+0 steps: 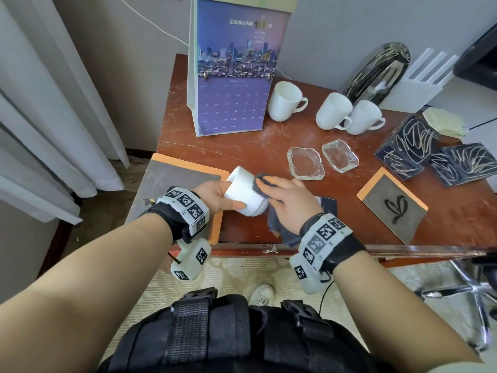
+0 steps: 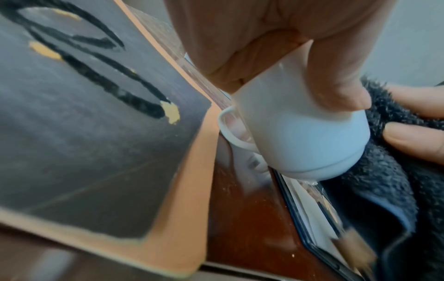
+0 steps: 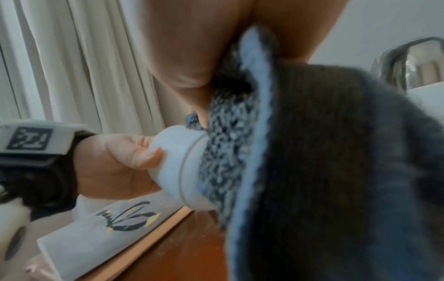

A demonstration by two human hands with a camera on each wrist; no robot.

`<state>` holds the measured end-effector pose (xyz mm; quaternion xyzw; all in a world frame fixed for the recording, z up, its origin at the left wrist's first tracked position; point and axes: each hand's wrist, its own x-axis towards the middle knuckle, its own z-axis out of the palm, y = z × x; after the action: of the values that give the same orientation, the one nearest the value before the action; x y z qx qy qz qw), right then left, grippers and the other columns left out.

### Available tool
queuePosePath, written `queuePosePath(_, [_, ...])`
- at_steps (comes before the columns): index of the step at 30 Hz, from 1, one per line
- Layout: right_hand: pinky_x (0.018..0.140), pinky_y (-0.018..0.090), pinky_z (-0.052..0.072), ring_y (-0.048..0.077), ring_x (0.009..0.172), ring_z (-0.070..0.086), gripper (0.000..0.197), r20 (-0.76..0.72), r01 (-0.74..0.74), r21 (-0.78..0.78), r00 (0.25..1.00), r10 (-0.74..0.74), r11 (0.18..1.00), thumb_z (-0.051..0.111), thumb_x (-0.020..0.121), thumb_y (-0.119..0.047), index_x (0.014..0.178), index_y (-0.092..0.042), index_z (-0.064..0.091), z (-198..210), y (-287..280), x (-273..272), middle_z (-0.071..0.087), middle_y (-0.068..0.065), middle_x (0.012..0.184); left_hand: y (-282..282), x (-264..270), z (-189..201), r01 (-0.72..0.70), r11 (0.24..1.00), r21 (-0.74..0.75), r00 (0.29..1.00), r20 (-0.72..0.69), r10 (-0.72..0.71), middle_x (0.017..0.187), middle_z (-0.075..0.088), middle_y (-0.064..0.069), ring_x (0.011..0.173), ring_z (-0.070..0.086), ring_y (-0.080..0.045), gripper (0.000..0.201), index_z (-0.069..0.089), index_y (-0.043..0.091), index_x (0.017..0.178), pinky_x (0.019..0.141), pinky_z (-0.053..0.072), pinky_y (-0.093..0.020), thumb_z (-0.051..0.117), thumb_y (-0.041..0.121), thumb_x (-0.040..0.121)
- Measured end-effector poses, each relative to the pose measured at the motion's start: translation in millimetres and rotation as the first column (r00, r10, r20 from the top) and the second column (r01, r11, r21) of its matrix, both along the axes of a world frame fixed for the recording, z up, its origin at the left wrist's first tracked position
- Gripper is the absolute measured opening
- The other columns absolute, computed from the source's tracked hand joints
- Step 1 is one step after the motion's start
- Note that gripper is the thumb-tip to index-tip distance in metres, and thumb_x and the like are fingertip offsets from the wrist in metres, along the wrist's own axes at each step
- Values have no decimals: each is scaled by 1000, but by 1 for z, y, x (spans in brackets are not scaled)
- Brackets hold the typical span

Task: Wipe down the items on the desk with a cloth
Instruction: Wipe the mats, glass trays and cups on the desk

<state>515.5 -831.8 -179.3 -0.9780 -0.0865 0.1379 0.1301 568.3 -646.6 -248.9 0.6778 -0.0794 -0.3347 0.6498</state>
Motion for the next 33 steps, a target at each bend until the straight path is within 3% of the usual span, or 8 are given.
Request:
queuePosePath(4, [102, 21, 21, 21, 131, 25, 46, -25, 65, -37, 997, -66, 997, 35, 100, -14, 140, -35, 38, 3, -4, 6, 33, -11, 149, 5, 3, -1, -7, 999, 31, 1000, 18, 6, 118, 61, -13, 95, 62, -13, 41, 55, -5, 121, 80, 51, -17, 61, -10, 81])
queuePosePath(10, [109, 30, 22, 24, 133, 26, 45, -42, 84, 125, 996, -80, 989, 39, 99, -13, 139, -33, 41, -6, 10, 1, 36, -8, 147, 20, 1, -6, 107, 994, -10, 993, -43, -107, 77, 70, 21, 80, 65, 8, 50, 48, 9, 123, 75, 52, -12, 53, -19, 81])
queuePosePath(14, [109, 28, 20, 24, 132, 29, 44, -7, 73, 189, 997, -73, 979, 40, 98, -11, 137, -31, 43, -6, 11, -1, 38, -6, 145, 27, -6, -10, 49, 998, 43, 998, -27, -48, 72, 69, 20, 75, 64, 9, 49, 51, 5, 122, 75, 51, -13, 58, -16, 79])
queuePosePath(20, [104, 22, 20, 23, 128, 31, 44, -7, 27, 191, 1000, -26, 981, 41, 98, -11, 137, -31, 44, -12, 28, 4, 39, -8, 145, 35, -5, -12, 73, 979, 189, 992, 92, -92, 112, 64, -9, 107, 58, -22, 45, 61, 12, 115, 103, 40, -40, 74, 0, 74])
queuePosePath(24, [100, 19, 21, 22, 125, 32, 43, -18, -21, 180, 1000, 25, 983, 42, 97, -11, 135, -31, 48, -19, 34, 1, 40, -9, 144, 39, -8, -17, 127, 958, 256, 979, 121, -162, 103, 69, -6, 98, 60, -15, 36, 64, 9, 111, 100, 44, -36, 72, 2, 77])
queuePosePath(27, [97, 17, 19, 21, 123, 31, 44, -37, -71, 136, 996, 77, 988, 42, 97, -12, 135, -33, 47, -17, 38, 0, 38, -11, 145, 37, -11, -9, 123, 981, 148, 989, 64, -134, 100, 70, -1, 99, 64, -14, 56, 64, 2, 112, 96, 48, -32, 79, 29, 65])
queuePosePath(30, [99, 17, 19, 22, 125, 31, 43, 7, -55, 137, 998, 55, 989, 41, 97, -12, 134, -33, 48, -5, 45, 6, 39, -11, 144, 37, -12, -10, 93, 987, 130, 991, 79, -104, 113, 66, -17, 109, 60, -30, 66, 64, 1, 109, 100, 44, -46, 75, 40, 57])
queuePosePath(33, [99, 22, 26, 21, 119, 32, 45, 108, -106, 118, 990, 93, 987, 41, 96, -12, 136, -33, 46, 4, 58, 14, 38, -10, 145, 39, -11, -20, 114, 986, 121, 987, 102, -127, 110, 67, -16, 107, 61, -32, 75, 65, 1, 109, 98, 44, -52, 75, 54, 57])
